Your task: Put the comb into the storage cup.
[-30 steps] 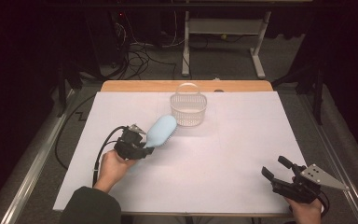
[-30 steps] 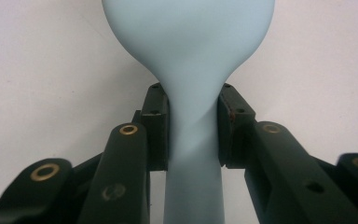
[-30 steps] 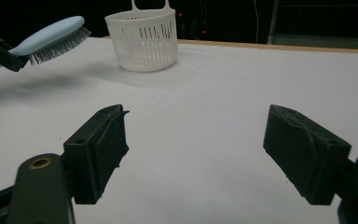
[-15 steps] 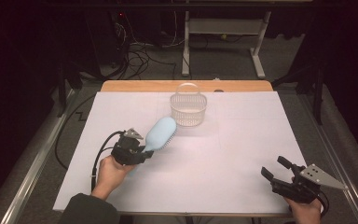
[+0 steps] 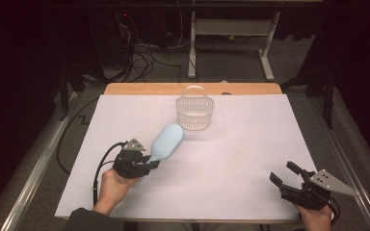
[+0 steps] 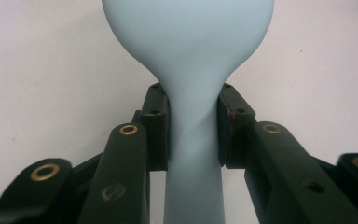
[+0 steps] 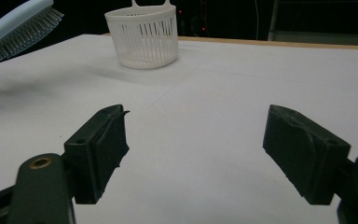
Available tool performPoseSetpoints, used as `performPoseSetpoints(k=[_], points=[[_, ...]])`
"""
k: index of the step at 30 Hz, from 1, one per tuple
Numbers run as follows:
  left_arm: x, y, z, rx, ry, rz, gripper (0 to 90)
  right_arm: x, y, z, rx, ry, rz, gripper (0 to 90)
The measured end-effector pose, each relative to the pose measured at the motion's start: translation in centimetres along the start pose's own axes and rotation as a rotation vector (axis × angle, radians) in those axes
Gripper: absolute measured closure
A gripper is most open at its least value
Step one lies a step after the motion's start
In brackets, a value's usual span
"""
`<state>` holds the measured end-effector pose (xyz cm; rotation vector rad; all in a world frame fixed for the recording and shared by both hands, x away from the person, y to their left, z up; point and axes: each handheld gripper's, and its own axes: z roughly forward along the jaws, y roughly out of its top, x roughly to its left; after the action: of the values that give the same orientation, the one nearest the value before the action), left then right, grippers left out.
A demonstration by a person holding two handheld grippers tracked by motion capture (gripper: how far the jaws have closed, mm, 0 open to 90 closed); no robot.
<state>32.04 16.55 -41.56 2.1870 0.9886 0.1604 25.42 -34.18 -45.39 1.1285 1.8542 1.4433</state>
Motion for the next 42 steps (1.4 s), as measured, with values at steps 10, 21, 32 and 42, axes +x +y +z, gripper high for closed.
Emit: performPoseSetpoints(k=[10, 21, 32, 42], points=[[-0.6, -0.8, -0.6, -0.043, -0.001, -0.008, 67.4, 0.1, 0.0, -0.1, -0.002, -0.001, -0.008, 21.9], [-1.8, -1.7, -1.6, -0.092, -0.012, -0.007, 67.4, 0.3, 0.1, -0.1, -0.005, 0.004, -0.018, 21.8], [-3.1, -2.2, -1.5, -0.115, -0.034, 0.006, 67.4, 0.5, 0.2, -0.2, -0.023, 0.007, -0.014, 21.8], [-3.4, -2.3, -1.3, -0.128, -0.053, 0.011, 67.4, 0.9, 0.4, 0.0, -0.026, 0.012, -0.035, 21.9]])
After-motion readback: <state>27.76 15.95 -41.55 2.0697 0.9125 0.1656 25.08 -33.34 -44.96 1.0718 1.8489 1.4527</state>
